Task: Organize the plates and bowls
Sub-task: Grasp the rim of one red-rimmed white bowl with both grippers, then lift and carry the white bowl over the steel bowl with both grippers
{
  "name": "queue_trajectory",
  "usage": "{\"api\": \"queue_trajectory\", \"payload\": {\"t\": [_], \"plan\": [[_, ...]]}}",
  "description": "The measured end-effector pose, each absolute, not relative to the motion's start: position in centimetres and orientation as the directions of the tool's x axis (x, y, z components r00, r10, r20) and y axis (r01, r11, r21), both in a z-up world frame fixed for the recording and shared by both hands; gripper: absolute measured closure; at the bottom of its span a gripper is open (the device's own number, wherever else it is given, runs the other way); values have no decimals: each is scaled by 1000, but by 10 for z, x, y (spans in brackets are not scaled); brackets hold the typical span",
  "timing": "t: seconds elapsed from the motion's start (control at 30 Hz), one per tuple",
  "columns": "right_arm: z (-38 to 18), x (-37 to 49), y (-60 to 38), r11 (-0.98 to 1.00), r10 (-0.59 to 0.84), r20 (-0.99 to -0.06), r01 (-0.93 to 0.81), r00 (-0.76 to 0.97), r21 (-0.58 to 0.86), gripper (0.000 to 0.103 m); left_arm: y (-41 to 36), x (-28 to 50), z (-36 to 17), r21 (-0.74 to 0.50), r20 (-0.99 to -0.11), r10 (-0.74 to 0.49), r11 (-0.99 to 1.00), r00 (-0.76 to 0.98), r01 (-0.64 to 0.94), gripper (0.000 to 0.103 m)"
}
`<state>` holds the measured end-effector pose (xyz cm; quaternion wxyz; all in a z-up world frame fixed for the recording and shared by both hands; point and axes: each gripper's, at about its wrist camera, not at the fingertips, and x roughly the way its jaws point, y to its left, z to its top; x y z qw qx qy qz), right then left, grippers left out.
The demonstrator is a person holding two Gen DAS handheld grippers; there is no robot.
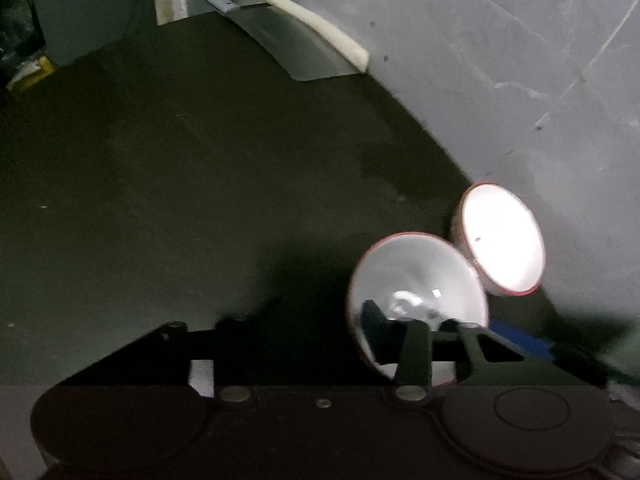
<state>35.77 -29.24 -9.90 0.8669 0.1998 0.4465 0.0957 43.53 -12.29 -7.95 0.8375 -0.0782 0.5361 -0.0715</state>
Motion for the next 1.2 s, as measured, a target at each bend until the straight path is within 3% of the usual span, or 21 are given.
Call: {"api": "queue_trajectory", "payload": {"t": [0.27, 0.6, 1.0, 1.2], "plan": [[-100, 358, -293, 876, 387, -719, 13, 577, 482, 79, -129, 433, -80, -257, -880, -238, 966, 410, 8, 95], [-93, 339, -284, 870, 409, -699, -21, 586, 492, 85, -128, 408, -62, -213, -863, -201, 977, 464, 28, 95], [-35, 272, -281, 898, 352, -634, -57, 688, 436, 85, -119, 343, -9, -305, -761, -309, 947, 570, 106, 95], [-8, 226, -282, 914, 341, -628, -90, 699, 396, 85, -117, 299, 1, -361, -752, -352, 927, 557, 99, 95]]}}
